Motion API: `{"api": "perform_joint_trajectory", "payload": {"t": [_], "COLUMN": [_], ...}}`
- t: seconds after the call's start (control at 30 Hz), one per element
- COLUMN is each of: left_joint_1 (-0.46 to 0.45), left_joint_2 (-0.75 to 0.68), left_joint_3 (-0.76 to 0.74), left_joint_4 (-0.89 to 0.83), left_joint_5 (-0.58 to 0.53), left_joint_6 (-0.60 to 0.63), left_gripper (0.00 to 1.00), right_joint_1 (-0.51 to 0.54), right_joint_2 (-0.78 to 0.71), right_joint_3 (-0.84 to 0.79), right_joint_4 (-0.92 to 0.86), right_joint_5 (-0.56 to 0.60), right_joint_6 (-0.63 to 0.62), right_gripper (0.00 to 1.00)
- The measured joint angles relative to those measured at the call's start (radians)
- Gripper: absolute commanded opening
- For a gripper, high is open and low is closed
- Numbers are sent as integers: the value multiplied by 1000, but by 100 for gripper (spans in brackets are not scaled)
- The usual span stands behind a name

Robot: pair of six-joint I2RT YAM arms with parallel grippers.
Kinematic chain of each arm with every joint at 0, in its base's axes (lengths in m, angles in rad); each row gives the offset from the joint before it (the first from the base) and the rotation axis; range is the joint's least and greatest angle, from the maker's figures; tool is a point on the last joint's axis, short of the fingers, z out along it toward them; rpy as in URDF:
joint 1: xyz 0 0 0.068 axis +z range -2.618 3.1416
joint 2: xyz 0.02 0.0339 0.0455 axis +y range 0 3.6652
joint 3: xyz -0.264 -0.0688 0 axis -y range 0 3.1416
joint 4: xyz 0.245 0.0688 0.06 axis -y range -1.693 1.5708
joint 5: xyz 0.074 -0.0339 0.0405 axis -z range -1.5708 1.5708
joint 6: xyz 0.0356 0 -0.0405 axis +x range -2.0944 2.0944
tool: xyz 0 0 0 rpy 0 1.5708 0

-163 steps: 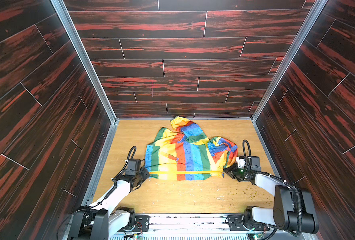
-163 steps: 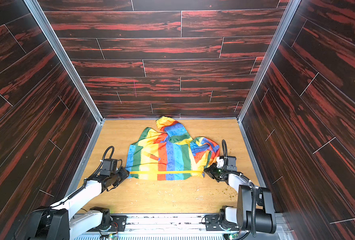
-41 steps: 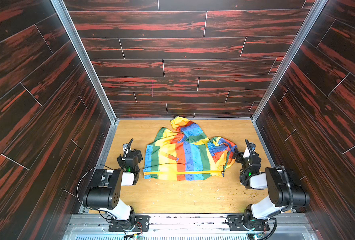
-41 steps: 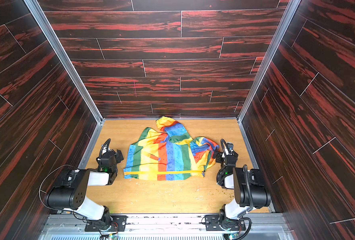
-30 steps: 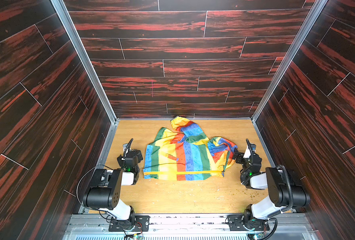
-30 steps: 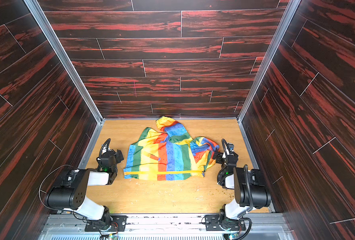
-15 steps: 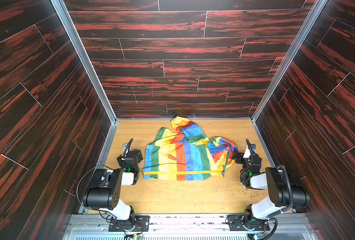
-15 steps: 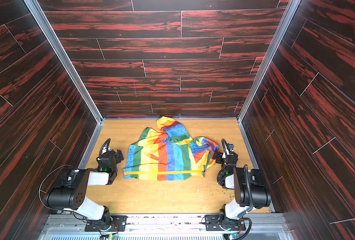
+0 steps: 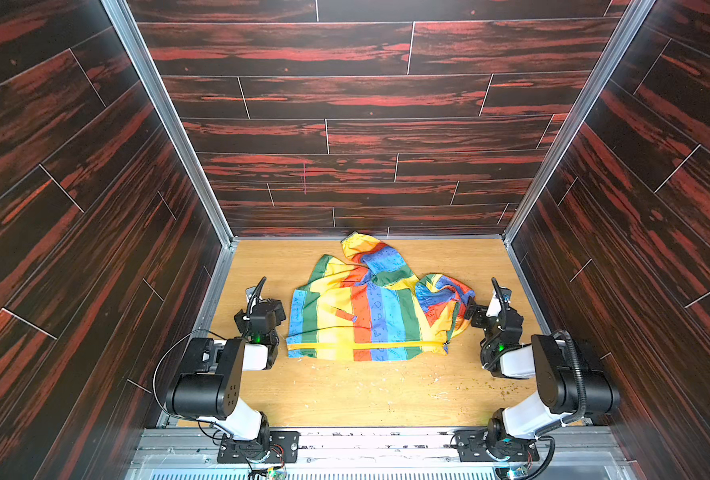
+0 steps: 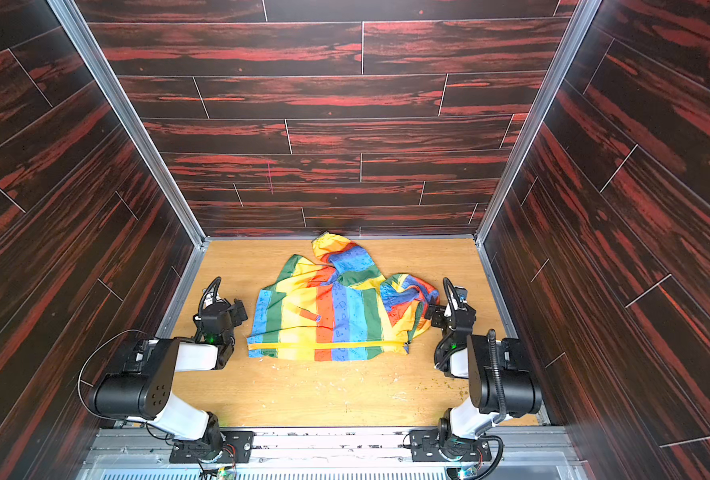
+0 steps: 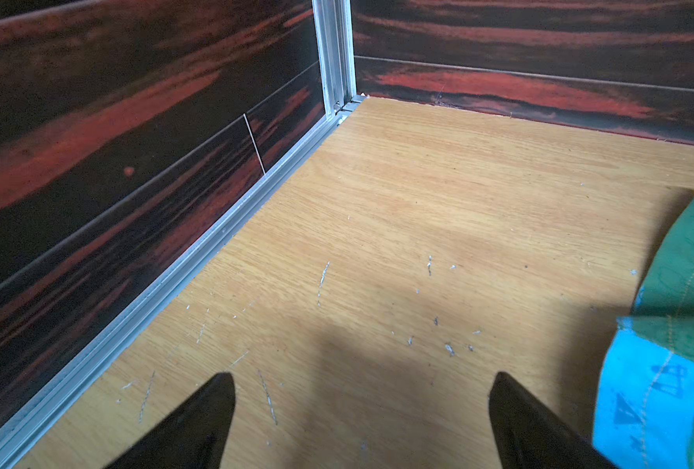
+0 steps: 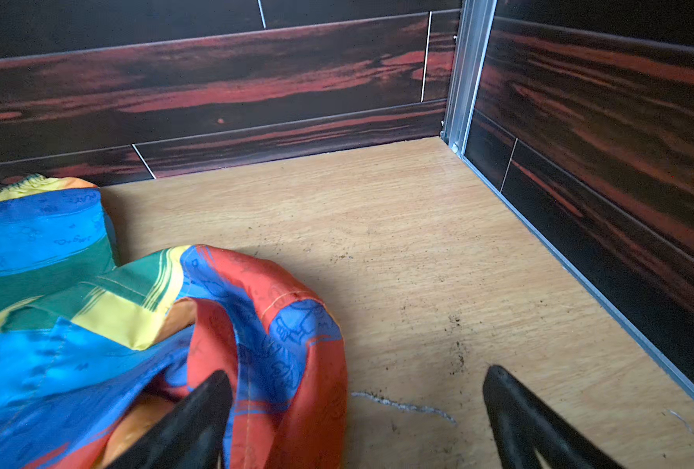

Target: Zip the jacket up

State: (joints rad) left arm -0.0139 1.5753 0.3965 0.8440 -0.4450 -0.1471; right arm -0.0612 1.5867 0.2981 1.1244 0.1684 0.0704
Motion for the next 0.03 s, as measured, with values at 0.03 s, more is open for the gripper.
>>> {"api": "perform_joint_trajectory", "payload": {"t": [0.03], "left_joint_1": [0], "left_joint_2": [0], "left_joint_3": [0], "left_joint_4": [0], "left_joint_5": [0], "left_joint_6": [0], "left_gripper": [100], "right_joint_1": [0], "right_joint_2": [0], "right_joint_3": [0], "right_joint_4": [0], "right_joint_5": [0], "right_joint_6": [0], "right_gripper": [99]}}
